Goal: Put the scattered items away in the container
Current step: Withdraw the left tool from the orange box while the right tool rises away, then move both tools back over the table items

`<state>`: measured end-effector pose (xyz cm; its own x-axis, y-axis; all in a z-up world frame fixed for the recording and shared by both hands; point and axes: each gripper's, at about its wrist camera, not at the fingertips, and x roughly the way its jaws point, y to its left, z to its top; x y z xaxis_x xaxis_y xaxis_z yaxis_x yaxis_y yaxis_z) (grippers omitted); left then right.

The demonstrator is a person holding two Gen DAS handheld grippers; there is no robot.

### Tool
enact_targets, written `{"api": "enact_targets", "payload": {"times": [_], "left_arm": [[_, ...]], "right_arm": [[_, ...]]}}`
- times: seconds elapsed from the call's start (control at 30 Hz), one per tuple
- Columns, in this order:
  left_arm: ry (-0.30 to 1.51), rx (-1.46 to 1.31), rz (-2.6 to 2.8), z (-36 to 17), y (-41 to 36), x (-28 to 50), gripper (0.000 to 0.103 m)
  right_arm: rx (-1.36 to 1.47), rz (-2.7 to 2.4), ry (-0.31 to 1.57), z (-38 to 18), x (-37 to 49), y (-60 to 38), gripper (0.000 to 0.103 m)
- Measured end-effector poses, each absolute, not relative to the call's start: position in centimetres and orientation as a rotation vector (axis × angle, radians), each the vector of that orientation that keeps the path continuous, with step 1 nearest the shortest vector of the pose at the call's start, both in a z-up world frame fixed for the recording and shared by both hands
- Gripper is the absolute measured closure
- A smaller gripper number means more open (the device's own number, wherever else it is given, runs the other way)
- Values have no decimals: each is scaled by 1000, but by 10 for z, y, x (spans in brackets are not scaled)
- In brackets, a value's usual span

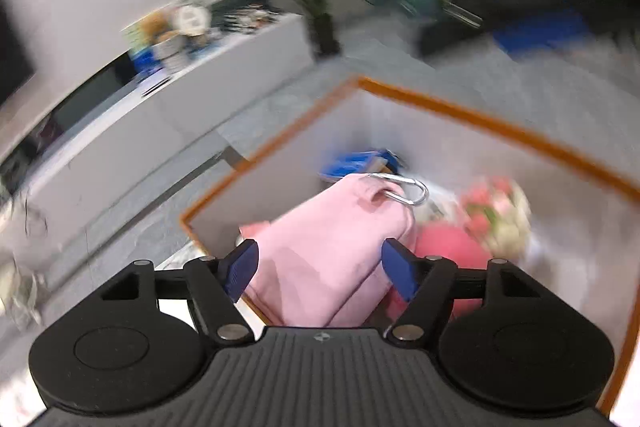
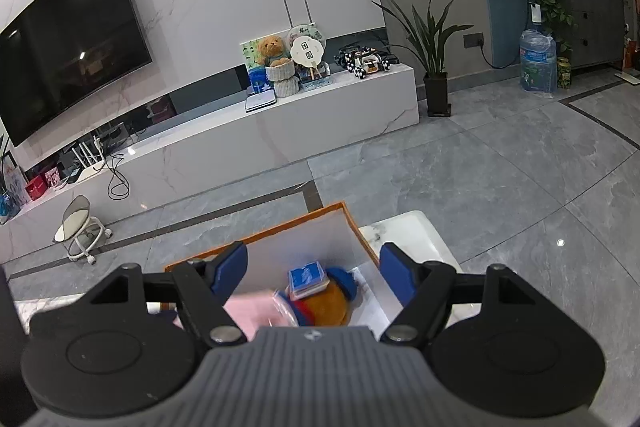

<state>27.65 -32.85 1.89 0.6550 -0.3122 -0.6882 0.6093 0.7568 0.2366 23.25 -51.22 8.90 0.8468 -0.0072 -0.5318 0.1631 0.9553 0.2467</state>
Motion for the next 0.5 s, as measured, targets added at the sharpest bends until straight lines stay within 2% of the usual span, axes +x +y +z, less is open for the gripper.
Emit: {"api": "enact_targets", "payload": {"times": [0.5], "left_arm": [[548,366,-465,79,-265,257,23]], "right_arm": [[263,-84,537,102,227,-497,28]]}}
